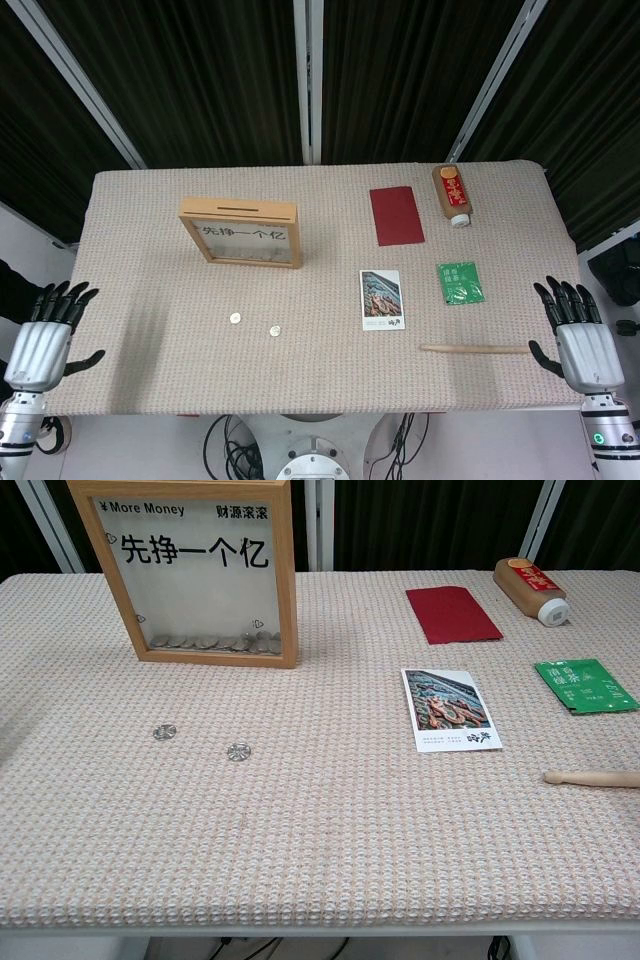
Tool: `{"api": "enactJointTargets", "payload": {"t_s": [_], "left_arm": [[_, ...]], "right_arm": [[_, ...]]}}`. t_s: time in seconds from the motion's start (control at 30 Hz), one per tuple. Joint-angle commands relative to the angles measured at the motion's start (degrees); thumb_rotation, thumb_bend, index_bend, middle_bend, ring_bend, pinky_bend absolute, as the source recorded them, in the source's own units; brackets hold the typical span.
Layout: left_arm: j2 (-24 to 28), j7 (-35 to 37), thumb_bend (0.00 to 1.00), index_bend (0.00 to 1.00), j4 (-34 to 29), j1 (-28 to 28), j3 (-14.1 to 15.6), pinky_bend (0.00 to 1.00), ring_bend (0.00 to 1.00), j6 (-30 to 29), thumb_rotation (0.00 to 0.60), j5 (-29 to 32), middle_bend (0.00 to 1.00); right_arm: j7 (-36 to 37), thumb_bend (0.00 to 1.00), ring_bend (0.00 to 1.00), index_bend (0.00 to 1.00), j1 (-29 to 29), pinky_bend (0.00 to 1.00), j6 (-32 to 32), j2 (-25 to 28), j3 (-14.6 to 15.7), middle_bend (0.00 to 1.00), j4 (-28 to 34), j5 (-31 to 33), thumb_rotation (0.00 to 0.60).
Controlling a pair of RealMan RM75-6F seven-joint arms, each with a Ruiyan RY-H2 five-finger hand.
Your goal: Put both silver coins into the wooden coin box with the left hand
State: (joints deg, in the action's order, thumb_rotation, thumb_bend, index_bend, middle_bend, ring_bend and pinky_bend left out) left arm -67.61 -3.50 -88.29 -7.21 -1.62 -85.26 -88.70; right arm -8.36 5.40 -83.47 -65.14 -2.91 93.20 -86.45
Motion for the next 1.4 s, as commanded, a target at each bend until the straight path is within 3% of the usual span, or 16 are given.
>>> {"api": "enactJointTargets", "payload": {"t_s": [0.03, 0.8, 1.4], "left_arm": [[0.1, 0.1, 0.06, 0.13, 0.1, 0.0, 0.0, 0.00, 0.00, -0.1, 0.600, 0.0, 0.07], [-1.4, -0.2, 0.06, 0.14, -1.1, -3.2, 0.2, 0.00, 0.00, 2.6, 0.600, -3.2, 0.07], [-11.0, -0.6, 0.06, 0.15, 2.1, -10.5, 1.9, 0.00, 0.00, 13.6, 0.600, -5.2, 0.07]], "right_arm": [[0.0, 0.23, 0.00, 0.00, 0.0, 0.00, 0.0, -0.2, 0.0, 0.00, -0.1, 0.0, 0.600], [-0.1, 0.23, 0.00, 0.00, 0.1, 0.00, -0.7, 0.1, -0.6, 0.00, 0.3, 0.0, 0.600], [1.3, 0.23, 0.00, 0.00, -0.3, 0.00, -0.6, 0.2, -0.5, 0.00, -0.3, 0.8, 0.600]]}}
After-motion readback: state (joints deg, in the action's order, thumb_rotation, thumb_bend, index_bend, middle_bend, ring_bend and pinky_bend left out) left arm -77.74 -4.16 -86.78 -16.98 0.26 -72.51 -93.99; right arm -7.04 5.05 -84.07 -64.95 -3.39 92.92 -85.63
